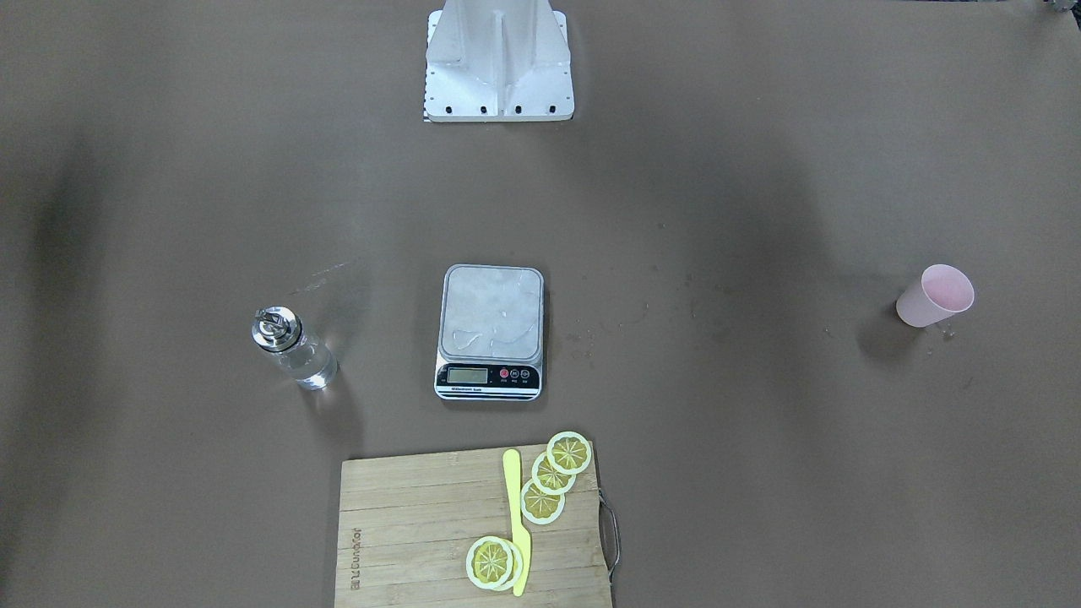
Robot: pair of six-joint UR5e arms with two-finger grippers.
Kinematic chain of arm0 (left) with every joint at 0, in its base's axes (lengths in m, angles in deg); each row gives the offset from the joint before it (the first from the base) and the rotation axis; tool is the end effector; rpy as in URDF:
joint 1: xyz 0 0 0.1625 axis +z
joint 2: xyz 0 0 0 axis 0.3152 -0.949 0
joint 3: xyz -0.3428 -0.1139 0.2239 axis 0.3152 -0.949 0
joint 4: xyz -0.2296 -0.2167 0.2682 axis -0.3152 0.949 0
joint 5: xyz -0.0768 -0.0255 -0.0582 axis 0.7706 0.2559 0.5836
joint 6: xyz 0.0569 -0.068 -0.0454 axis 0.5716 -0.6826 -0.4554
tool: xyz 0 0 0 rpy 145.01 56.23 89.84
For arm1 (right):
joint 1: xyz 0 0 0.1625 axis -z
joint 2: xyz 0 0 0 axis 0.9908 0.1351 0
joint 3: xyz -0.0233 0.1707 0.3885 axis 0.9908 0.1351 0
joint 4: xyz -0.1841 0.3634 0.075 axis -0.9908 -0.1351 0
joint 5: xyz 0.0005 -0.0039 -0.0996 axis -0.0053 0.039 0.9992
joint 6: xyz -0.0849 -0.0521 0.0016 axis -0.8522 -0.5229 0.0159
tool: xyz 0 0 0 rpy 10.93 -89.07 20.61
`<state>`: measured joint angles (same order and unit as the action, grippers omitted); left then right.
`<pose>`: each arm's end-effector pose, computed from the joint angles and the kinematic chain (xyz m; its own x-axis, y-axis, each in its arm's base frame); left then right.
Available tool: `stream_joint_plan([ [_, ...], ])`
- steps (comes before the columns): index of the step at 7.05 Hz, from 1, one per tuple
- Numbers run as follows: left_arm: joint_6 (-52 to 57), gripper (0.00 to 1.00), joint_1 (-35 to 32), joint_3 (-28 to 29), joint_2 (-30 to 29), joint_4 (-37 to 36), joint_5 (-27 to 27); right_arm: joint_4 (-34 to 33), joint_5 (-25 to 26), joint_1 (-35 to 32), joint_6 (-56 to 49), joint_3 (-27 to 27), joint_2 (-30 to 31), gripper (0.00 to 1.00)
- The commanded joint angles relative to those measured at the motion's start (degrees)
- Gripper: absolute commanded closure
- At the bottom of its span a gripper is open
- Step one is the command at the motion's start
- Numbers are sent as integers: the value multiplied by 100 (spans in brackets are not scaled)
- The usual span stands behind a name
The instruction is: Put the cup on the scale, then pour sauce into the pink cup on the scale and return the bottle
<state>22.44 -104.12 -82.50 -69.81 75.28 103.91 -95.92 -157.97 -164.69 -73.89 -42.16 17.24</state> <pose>-0.0165 -0.5776 0.5190 0.6520 0.2440 -0.7179 -0.1007 0.9663 0.2370 -0.0087 -0.5525 0.5209 0.6873 -0.1131 0.7175 -0.0438 0.9796 0.1963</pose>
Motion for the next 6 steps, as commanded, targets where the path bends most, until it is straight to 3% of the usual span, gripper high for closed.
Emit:
stream_joint_plan([
  [1, -437, 3, 565, 182, -211, 57, -178, 29, 15, 10, -59, -24, 69, 0],
  [6, -466, 3, 875, 1236, -290, 1182, -258, 38, 15, 36, -60, -24, 8, 0],
])
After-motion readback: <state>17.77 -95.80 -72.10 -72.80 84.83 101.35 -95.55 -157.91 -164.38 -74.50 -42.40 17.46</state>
